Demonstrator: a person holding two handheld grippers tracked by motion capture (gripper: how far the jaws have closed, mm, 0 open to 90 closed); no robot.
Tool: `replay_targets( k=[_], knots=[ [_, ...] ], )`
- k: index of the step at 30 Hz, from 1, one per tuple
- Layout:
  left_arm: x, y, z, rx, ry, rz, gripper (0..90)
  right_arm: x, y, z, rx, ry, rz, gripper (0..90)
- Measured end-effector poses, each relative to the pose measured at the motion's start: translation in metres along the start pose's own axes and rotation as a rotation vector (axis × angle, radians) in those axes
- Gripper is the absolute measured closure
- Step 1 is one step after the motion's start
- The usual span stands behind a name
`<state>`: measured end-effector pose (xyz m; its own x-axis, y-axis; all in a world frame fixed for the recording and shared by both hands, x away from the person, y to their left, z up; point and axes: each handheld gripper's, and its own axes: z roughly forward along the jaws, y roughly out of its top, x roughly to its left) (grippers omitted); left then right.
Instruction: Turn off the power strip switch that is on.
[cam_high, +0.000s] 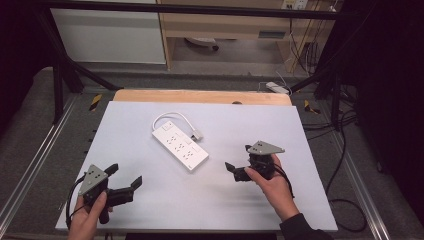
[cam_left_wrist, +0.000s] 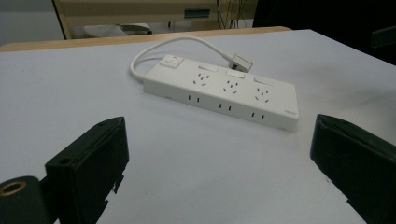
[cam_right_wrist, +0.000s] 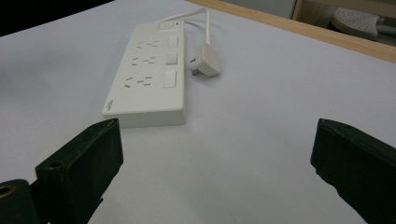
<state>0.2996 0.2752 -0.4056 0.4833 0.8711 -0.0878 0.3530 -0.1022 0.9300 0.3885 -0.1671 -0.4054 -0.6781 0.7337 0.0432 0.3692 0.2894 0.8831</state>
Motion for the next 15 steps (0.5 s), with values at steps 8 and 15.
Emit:
replay_targets(
  k=[8, 15],
  knots=[
    [0.0001, 0.0000, 0.0000, 0.000, 0.001, -0.001, 4.3, 0.0024, 0.0053, 0.0038, 0.000, 0.006, -0.008, 2.7],
    [0.0001, 0.0000, -0.0002, -0.001, 0.000, -0.001, 4.3, 0.0048, 0.0085, 0.0080, 0.006, 0.010, -0.011, 2.7]
  ],
)
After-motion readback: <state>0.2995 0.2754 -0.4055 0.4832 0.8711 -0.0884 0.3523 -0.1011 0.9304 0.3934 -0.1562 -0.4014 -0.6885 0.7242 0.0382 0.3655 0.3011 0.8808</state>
